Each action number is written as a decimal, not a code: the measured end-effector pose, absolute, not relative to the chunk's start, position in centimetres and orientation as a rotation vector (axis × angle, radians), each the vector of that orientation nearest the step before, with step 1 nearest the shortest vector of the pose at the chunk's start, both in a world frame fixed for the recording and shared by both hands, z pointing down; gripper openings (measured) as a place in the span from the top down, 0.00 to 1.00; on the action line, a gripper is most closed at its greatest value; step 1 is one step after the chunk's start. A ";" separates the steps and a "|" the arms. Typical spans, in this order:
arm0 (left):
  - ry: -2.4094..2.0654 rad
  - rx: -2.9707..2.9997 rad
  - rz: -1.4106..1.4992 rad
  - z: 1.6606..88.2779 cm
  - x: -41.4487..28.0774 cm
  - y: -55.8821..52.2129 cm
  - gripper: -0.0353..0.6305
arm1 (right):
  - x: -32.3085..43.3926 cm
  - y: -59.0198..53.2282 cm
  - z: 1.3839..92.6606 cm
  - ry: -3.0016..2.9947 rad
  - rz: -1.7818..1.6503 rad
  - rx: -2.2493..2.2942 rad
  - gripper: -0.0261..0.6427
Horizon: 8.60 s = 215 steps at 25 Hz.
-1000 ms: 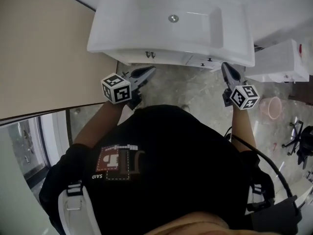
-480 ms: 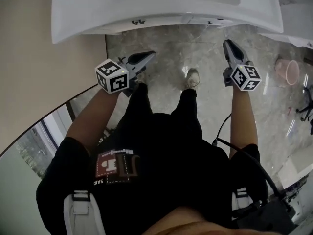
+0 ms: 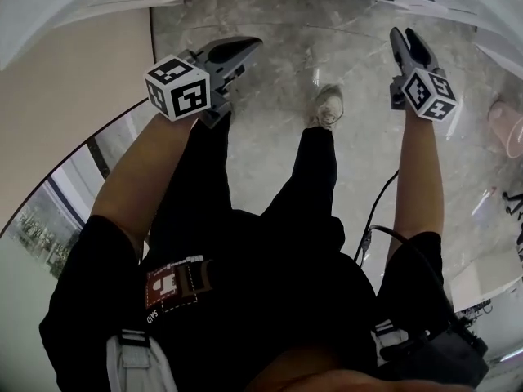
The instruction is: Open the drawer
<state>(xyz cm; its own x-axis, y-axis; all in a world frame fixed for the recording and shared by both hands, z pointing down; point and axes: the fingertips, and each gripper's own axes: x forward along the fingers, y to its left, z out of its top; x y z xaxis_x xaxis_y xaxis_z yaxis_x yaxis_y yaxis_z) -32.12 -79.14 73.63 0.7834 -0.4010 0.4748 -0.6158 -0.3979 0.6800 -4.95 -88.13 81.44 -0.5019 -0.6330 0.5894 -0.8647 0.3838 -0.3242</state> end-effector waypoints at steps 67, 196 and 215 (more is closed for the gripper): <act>-0.712 2.002 0.286 87.4 -34.0 -80.2 0.95 | -2.9 -94.4 99.6 -2.009 0.921 1.542 0.75; -0.639 2.041 0.278 82.4 -34.1 -75.6 0.95 | -2.4 -70.6 96.9 -2.005 1.314 1.487 0.63; -0.708 2.343 0.061 39.9 -32.7 -76.0 0.95 | -8.2 -80.4 49.4 -2.612 0.933 1.346 0.96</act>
<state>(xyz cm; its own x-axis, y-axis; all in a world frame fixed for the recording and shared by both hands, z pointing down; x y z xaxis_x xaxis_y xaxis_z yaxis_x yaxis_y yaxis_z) -32.67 -75.99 39.94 0.8511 -0.4735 0.2268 -0.5053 -0.6215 0.5986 -8.17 -80.40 49.37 -0.6175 -0.7214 0.3137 -0.7569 0.4362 -0.4867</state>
